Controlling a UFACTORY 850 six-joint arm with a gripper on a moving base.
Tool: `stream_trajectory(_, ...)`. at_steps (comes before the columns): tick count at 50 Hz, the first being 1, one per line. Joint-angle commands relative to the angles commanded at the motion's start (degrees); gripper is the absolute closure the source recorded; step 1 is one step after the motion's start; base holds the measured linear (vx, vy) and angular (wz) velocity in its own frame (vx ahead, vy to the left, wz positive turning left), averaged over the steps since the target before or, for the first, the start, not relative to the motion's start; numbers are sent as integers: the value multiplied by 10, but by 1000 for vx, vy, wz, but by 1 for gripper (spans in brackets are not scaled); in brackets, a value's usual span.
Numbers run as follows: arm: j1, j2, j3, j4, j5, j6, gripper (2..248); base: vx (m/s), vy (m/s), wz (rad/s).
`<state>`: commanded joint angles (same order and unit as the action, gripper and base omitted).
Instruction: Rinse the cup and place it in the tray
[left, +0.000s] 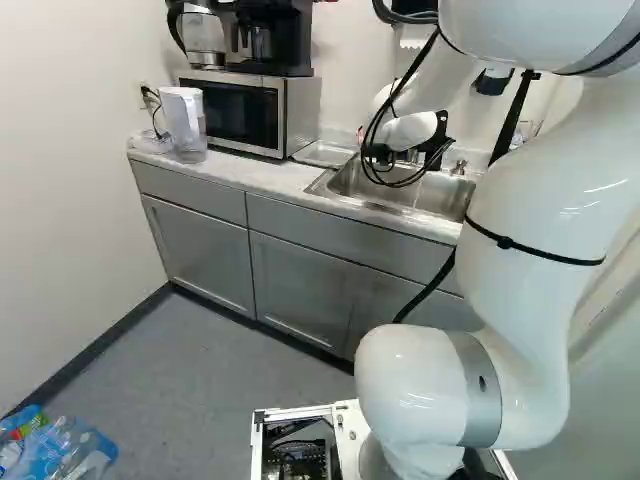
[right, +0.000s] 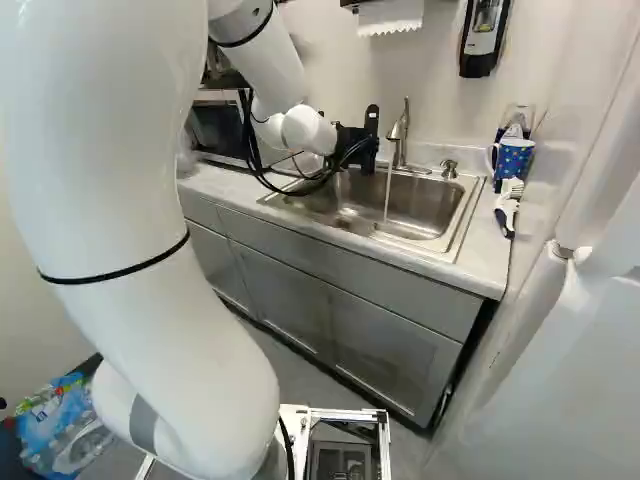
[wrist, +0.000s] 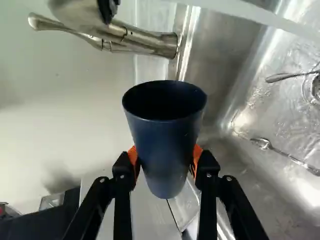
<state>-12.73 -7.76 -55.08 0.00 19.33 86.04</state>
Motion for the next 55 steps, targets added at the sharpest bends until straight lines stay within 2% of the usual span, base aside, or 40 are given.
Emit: stream_trajectory(55,0,0,0,0,0,-331,129,0,0,0)
